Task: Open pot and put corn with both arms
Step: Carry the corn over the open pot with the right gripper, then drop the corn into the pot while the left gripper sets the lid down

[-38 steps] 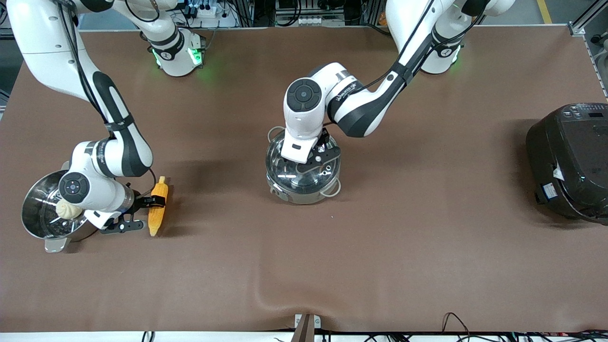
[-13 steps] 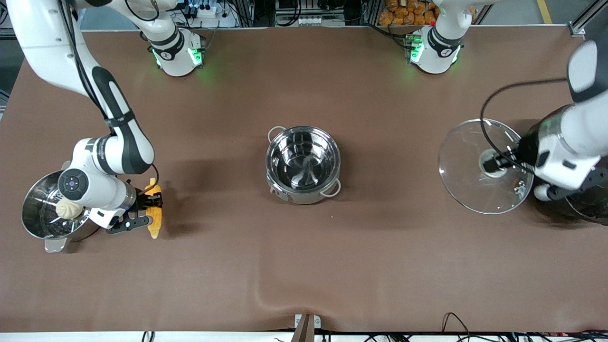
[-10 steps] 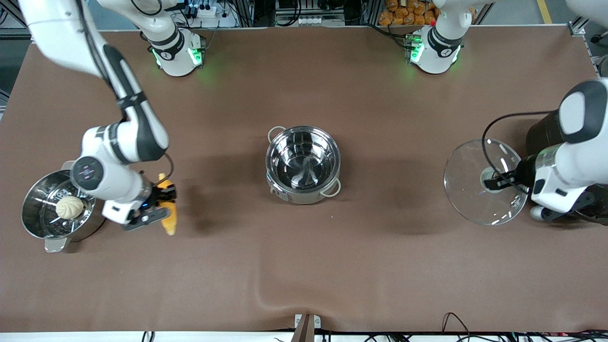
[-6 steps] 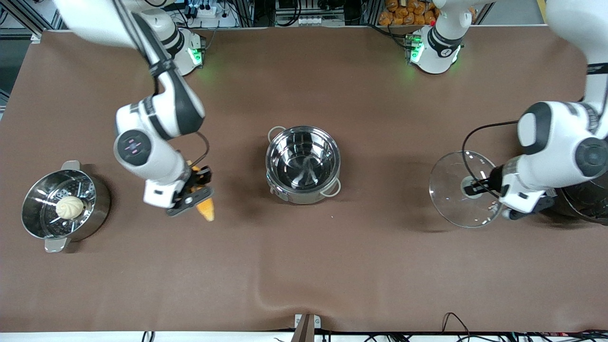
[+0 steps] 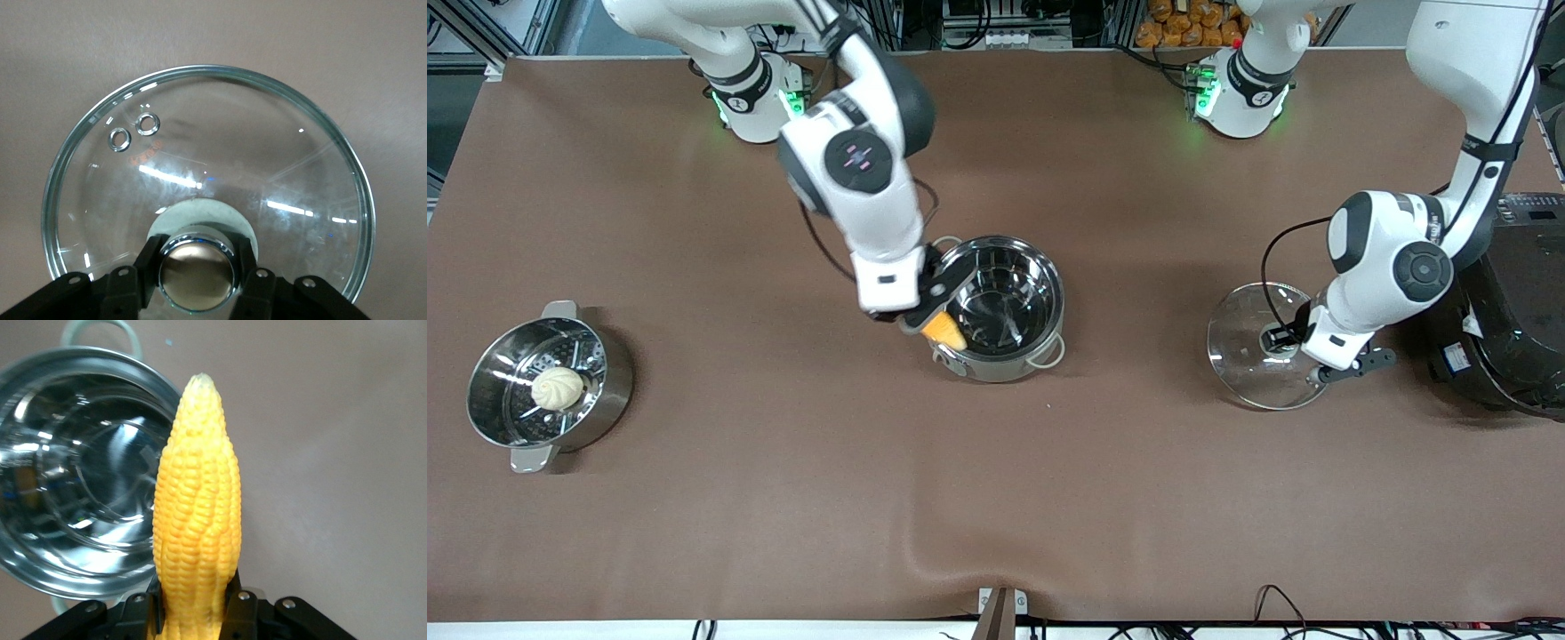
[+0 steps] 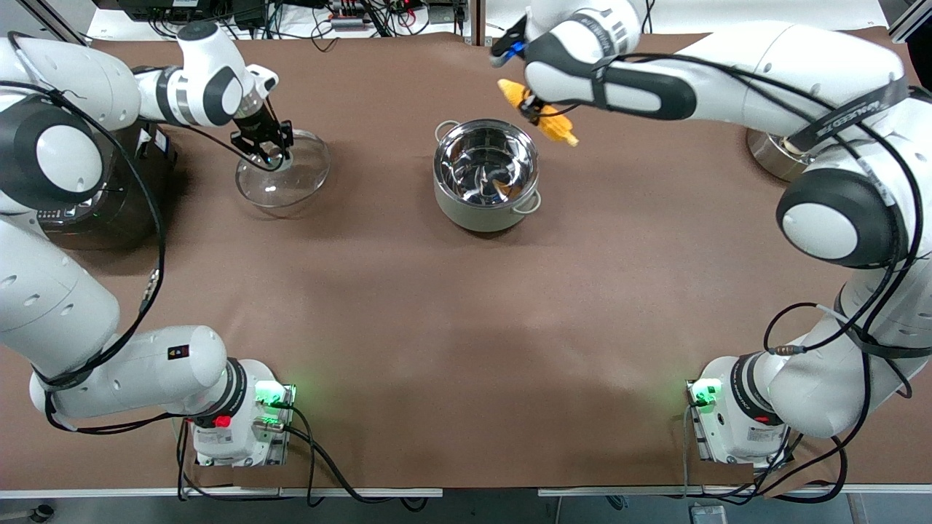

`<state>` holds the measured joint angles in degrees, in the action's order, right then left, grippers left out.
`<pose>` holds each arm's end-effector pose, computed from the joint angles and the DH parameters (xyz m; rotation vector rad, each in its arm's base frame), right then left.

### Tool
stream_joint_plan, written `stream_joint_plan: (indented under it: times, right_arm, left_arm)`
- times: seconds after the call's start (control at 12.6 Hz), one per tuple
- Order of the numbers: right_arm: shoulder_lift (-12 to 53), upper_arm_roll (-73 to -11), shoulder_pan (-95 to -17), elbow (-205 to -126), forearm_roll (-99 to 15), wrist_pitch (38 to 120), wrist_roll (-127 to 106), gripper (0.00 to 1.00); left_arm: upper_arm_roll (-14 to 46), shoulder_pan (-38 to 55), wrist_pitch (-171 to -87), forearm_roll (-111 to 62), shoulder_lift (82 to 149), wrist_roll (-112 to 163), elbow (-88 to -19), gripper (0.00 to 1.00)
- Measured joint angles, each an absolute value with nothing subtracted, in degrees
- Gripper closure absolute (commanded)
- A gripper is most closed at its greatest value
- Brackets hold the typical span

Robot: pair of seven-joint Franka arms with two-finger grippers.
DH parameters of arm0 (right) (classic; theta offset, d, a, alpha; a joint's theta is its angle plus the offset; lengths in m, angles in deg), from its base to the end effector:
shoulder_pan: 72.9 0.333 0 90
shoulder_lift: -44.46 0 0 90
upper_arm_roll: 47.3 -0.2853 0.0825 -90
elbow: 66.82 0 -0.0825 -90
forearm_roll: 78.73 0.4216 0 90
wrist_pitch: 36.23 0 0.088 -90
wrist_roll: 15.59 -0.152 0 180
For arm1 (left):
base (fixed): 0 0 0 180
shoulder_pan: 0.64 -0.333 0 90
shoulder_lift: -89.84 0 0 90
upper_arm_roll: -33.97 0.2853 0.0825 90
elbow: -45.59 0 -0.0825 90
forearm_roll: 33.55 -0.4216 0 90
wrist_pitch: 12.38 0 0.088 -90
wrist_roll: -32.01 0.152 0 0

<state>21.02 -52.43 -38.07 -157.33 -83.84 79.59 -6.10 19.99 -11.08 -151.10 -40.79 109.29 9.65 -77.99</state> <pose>0.5459 0.4399 0.3182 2.8018 1.3406 0.0704 0.5694 -0.0392 0.1349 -3.1042 -0.3769 0.0944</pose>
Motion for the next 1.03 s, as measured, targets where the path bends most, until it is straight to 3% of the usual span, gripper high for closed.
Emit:
stream_joint_plan:
  times: [0.08,0.16,0.24,0.63,1.03]
  right_arm:
    - [19.83,-52.38,-36.71,-155.99,-84.38,79.59,-6.17,1.0]
    - [18.26,-52.32,-35.58,-154.43,-84.66,79.64,-6.32,1.0]
    - [16.45,-52.23,-34.65,-152.79,-84.87,79.75,-6.73,1.0]
    - [8.93,-52.03,-30.86,-147.24,-89.14,79.89,-12.1,1.0]
    - [7.13,-51.91,-29.9,-146.78,-89.39,79.67,-12.9,1.0]
  left_arm:
    - [20.0,-11.08,-151.35,-41.42,109.39,9.65,-78.59,0.9]
    - [20.0,-11.08,-151.58,-41.51,109.5,9.65,-78.88,0.33]
    - [20.01,-11.08,-151.68,-41.53,109.55,9.65,-78.98,0.0]
    - [19.96,-11.13,-150.45,-41.59,106.32,9.66,-73.98,0.0]
    - [18.72,-10.51,-123.77,-41.71,101.99,9.94,-51.73,0.0]
